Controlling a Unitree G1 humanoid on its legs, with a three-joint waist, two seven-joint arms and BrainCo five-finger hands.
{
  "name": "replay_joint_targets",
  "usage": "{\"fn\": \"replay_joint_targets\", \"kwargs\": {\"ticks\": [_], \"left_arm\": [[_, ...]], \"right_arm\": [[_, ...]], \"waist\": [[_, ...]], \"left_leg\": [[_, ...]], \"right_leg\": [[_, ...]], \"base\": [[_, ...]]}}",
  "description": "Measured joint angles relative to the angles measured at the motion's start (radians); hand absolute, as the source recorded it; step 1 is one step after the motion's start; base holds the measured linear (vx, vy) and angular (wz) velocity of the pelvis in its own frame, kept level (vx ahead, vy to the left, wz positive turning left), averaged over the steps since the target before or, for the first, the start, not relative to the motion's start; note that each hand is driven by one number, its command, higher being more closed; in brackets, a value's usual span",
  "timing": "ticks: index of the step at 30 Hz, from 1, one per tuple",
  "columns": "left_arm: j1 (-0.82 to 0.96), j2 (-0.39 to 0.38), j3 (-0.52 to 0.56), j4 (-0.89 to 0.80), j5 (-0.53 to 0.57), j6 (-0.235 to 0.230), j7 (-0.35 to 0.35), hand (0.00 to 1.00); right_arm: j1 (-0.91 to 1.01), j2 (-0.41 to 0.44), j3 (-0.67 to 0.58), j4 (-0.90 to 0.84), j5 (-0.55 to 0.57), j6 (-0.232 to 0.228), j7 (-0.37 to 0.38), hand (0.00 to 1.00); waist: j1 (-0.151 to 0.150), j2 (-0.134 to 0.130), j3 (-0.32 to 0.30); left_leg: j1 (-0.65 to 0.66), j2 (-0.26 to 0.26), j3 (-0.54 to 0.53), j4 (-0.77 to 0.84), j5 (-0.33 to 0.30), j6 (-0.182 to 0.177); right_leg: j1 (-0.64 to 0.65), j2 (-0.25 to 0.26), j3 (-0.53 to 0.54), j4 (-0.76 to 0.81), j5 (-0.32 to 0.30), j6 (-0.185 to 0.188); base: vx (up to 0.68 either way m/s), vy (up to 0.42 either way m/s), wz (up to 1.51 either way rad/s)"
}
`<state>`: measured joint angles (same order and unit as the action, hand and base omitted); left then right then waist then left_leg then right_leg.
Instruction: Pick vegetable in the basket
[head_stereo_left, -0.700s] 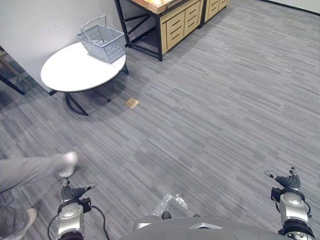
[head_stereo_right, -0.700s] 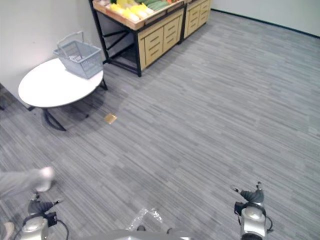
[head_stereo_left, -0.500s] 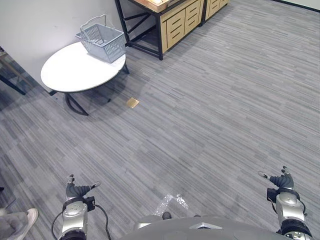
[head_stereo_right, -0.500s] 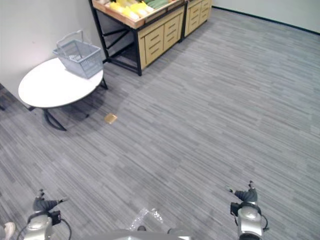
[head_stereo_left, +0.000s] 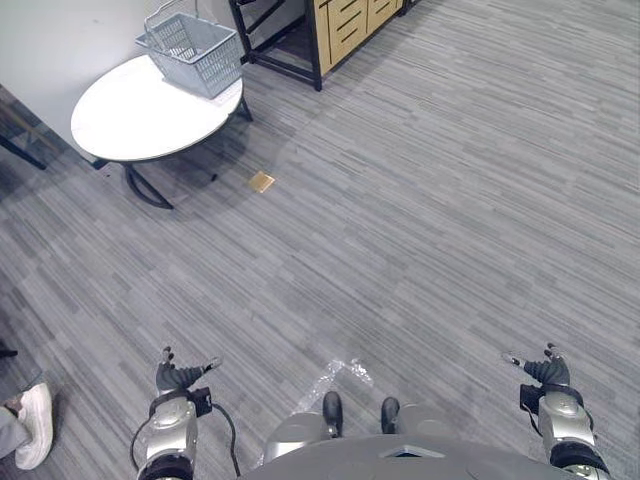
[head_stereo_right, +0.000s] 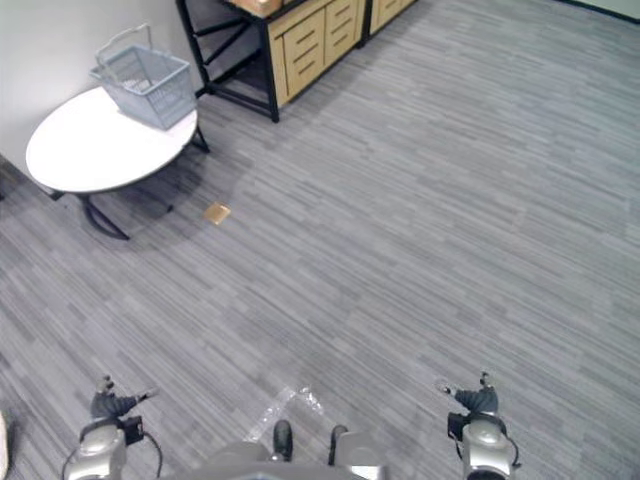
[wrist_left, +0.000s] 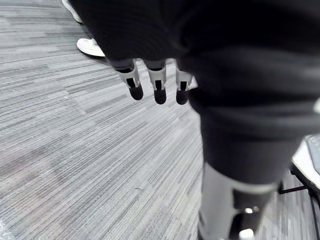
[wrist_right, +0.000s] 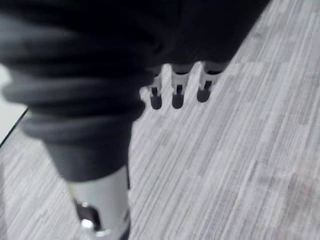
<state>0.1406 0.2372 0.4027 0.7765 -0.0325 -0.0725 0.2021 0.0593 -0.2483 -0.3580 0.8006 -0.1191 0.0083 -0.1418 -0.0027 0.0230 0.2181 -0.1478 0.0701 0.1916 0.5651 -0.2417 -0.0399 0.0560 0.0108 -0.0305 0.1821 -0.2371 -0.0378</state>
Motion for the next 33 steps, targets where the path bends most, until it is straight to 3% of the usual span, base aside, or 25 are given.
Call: {"fn": "replay_joint_targets", "kwargs": {"ticks": [2, 3, 5, 6, 8, 9, 10, 11, 12, 15, 16, 17, 18, 20, 22, 23, 24, 25, 26, 28, 30, 31, 32, 33], "left_arm": [[0.021, -0.012, 0.004, -0.039, -0.018, 0.000, 0.001, 0.00], [0.027, -0.025, 0.000, -0.052, -0.029, 0.000, 0.001, 0.00], [0.023, -0.031, -0.003, -0.053, -0.035, 0.000, 0.001, 0.00], [0.017, -0.032, -0.002, -0.050, -0.035, 0.000, 0.001, 0.00], [0.010, -0.032, -0.002, -0.046, -0.036, 0.000, 0.001, 0.00], [0.004, -0.029, -0.002, -0.045, -0.036, 0.000, 0.001, 0.00], [0.004, -0.022, -0.001, -0.042, -0.035, -0.001, 0.002, 0.00], [-0.010, -0.017, -0.002, -0.038, -0.035, -0.002, 0.003, 0.00], [-0.020, -0.017, -0.002, -0.038, -0.034, -0.003, 0.003, 0.00], [-0.009, -0.018, -0.002, -0.046, -0.031, -0.003, 0.001, 0.00], [0.006, -0.016, -0.007, -0.048, -0.029, -0.004, 0.001, 0.00], [0.010, -0.012, -0.011, -0.048, -0.026, -0.004, 0.001, 0.00], [0.019, -0.003, -0.024, -0.049, -0.022, -0.004, 0.001, 0.00], [0.033, 0.011, -0.051, -0.051, -0.021, -0.002, 0.000, 0.00], [0.049, 0.012, -0.069, -0.059, -0.017, -0.001, 0.001, 0.00], [0.040, 0.013, -0.084, -0.067, -0.014, 0.000, 0.001, 0.00], [0.032, 0.021, -0.109, -0.070, -0.013, 0.000, 0.001, 0.00], [0.027, 0.025, -0.122, -0.070, -0.012, 0.000, 0.001, 0.00], [0.013, 0.027, -0.144, -0.070, -0.007, 0.001, 0.001, 0.00], [-0.009, 0.028, -0.175, -0.069, 0.024, 0.001, -0.001, 0.00], [-0.022, 0.028, -0.197, -0.066, 0.059, 0.000, 0.000, 0.00], [-0.020, 0.027, -0.198, -0.066, 0.065, -0.001, -0.001, 0.00], [-0.012, 0.022, -0.198, -0.061, 0.066, -0.001, -0.001, 0.00], [-0.014, 0.003, -0.220, -0.036, 0.073, -0.001, -0.002, 0.00]], "right_arm": [[0.023, -0.010, 0.024, -0.038, 0.010, 0.001, 0.000, 0.00], [0.025, -0.012, 0.028, -0.066, 0.018, 0.001, -0.001, 0.00], [0.011, -0.029, 0.045, -0.074, 0.019, 0.000, 0.000, 0.00], [-0.013, -0.052, 0.050, -0.067, 0.019, -0.001, 0.000, 0.00], [-0.038, -0.079, 0.051, -0.050, 0.020, -0.001, 0.000, 0.00], [-0.054, -0.104, 0.055, -0.034, 0.019, -0.001, -0.001, 0.00], [-0.066, -0.120, 0.079, -0.031, 0.018, -0.001, -0.003, 0.00], [-0.082, -0.123, 0.097, -0.031, 0.018, -0.001, -0.003, 0.00], [-0.118, -0.126, 0.134, -0.042, 0.001, -0.004, -0.001, 0.00], [-0.144, -0.125, 0.183, -0.120, -0.087, -0.013, -0.002, 0.00], [-0.146, -0.126, 0.216, -0.161, -0.140, -0.028, -0.013, 0.00], [-0.147, -0.125, 0.230, -0.171, -0.162, -0.031, -0.018, 0.00], [-0.144, -0.125, 0.261, -0.184, -0.187, -0.032, -0.020, 0.00], [-0.149, -0.126, 0.305, -0.216, -0.235, -0.032, -0.021, 0.00], [-0.149, -0.132, 0.340, -0.279, -0.308, -0.036, -0.024, 0.00], [-0.150, -0.158, 0.368, -0.317, -0.355, -0.040, -0.024, 0.00], [-0.150, -0.188, 0.375, -0.353, -0.386, -0.046, -0.023, 0.00], [-0.151, -0.202, 0.373, -0.371, -0.393, -0.048, -0.024, 0.00], [-0.155, -0.234, 0.369, -0.403, -0.407, -0.048, -0.029, 0.00], [-0.206, -0.266, 0.356, -0.413, -0.415, -0.048, -0.035, 0.00], [-0.300, -0.293, 0.354, -0.412, -0.429, -0.045, -0.071, 0.00], [-0.318, -0.297, 0.354, -0.413, -0.443, -0.045, -0.082, 0.00], [-0.335, -0.308, 0.354, -0.417, -0.456, -0.045, -0.097, 0.00], [-0.352, -0.325, 0.351, -0.428, -0.468, -0.036, -0.109, 0.00]], "waist": [[0.029, -0.004, 0.015], [0.046, -0.002, 0.021], [0.050, -0.006, 0.020], [0.057, -0.007, 0.021], [0.059, -0.003, 0.021], [0.066, 0.004, 0.022], [0.078, 0.001, 0.017], [0.077, -0.010, 0.022], [0.074, -0.018, 0.022], [0.088, -0.045, 0.018], [0.098, -0.067, 0.009], [0.100, -0.076, 0.005], [0.093, -0.095, -0.003], [0.075, -0.104, -0.007], [0.064, -0.086, -0.006], [0.060, -0.088, -0.011], [0.050, -0.074, -0.008], [0.042, -0.073, -0.009], [0.024, -0.071, -0.009], [0.009, -0.058, -0.002], [0.015, -0.064, 0.000], [0.016, -0.067, -0.002], [0.015, -0.077, -0.010], [0.019, -0.035, -0.018]], "left_leg": [[-0.085, 0.045, 0.016, 0.214, 0.016, -0.011], [-0.139, 0.079, 0.024, 0.288, -0.007, -0.011], [-0.181, 0.091, 0.032, 0.212, -0.012, -0.019], [-0.207, 0.088, 0.055, 0.046, 0.010, -0.018], [-0.220, 0.083, 0.094, -0.173, 0.108, -0.019], [-0.217, 0.091, 0.140, -0.310, 0.225, -0.015], [-0.205, 0.082, 0.215, -0.307, 0.307, 0.044], [-0.214, 0.068, 0.217, -0.281, 0.269, 0.069], [-0.244, 0.069, 0.217, -0.188, 0.205, 0.107], [-0.204, 0.061, 0.235, -0.080, 0.078, 0.134], [-0.136, 0.032, 0.233, -0.082, 0.027, 0.132], [-0.106, 0.013, 0.222, -0.094, 0.012, 0.132], [-0.044, -0.024, 0.185, -0.133, -0.007, 0.138], [0.056, -0.063, 0.125, -0.202, -0.020, 0.148], [0.161, -0.082, 0.065, -0.292, -0.007, 0.133], [0.218, -0.088, 0.010, -0.346, -0.002, 0.125], [0.257, -0.087, -0.050, -0.386, 0.002, 0.120], [0.273, -0.085, -0.082, -0.398, 0.002, 0.119], [0.296, -0.074, -0.147, -0.419, -0.002, 0.110], [0.327, -0.037, -0.216, -0.434, -0.024, 0.076], [0.392, 0.005, -0.228, -0.459, -0.060, 0.016], [0.416, 0.014, -0.228, -0.464, -0.074, -0.006], [0.449, 0.023, -0.231, -0.461, -0.100, -0.033], [0.464, 0.076, -0.231, -0.436, -0.104, -0.045]], "right_leg": [[0.034, 0.008, 0.021, 0.006, -0.010, -0.017], [0.061, 0.000, 0.028, 0.005, -0.026, -0.019], [0.069, -0.021, 0.035, -0.002, -0.042, -0.002], [0.082, -0.056, 0.043, -0.014, -0.053, 0.017], [0.100, -0.093, 0.041, -0.036, -0.067, 0.050], [0.128, -0.119, 0.041, -0.064, -0.081, 0.079], [0.151, -0.151, 0.042, -0.080, -0.090, 0.092], [0.151, -0.167, 0.042, -0.079, -0.084, 0.088], [0.147, -0.182, 0.044, -0.066, -0.028, 0.110], [0.146, -0.215, 0.047, 0.085, 0.010, 0.178], [0.106, -0.234, 0.056, 0.273, 0.068, 0.277], [0.078, -0.237, 0.070, 0.366, 0.112, 0.293], [0.017, -0.233, 0.099, 0.555, 0.232, 0.305], [-0.092, -0.220, 0.084, 0.831, 0.218, 0.296], [-0.194, -0.222, 0.000, 0.945, 0.144, 0.226], [-0.256, -0.221, -0.051, 0.932, 0.099, 0.154], [-0.313, -0.217, -0.089, 0.857, 0.049, 0.126], [-0.336, -0.213, -0.098, 0.795, 0.032, 0.125], [-0.376, -0.200, -0.089, 0.636, 0.023, 0.117], [-0.409, -0.191, -0.085, 0.324, 0.071, 0.127], [-0.428, -0.206, -0.085, -0.010, 0.188, 0.143], [-0.430, -0.215, -0.084, -0.029, 0.188, 0.141], [-0.429, -0.220, -0.076, -0.015, 0.238, 0.157], [-0.430, -0.187, -0.068, 0.057, 0.321, 0.155]], "base": [[0.12, 0.056, -0.33], [0.24, 0.138, -0.31], [0.27, 0.171, -0.12], [0.27, 0.177, -0.08], [0.41, 0.312, -0.05], [0.59, 0.446, -0.03], [0.52, 0.373, 0.00], [0.63, 0.443, 0.02], [0.40, 0.289, 0.01], [0.53, 0.351, 0.00], [0.39, 0.243, 0.14], [0.49, 0.269, 0.53], [0.39, 0.173, 0.67], [0.49, 0.124, 1.01], [0.45, 0.054, 1.04], [0.56, -0.027, 1.25], [0.47, -0.080, 1.41], [0.59, -0.166, 1.68], [0.51, -0.227, 1.66], [0.52, -0.286, 1.36], [0.57, -0.382, 0.78], [0.63, -0.444, 0.72], [0.66, -0.443, 0.70], [0.67, -0.444, 0.74]]}}
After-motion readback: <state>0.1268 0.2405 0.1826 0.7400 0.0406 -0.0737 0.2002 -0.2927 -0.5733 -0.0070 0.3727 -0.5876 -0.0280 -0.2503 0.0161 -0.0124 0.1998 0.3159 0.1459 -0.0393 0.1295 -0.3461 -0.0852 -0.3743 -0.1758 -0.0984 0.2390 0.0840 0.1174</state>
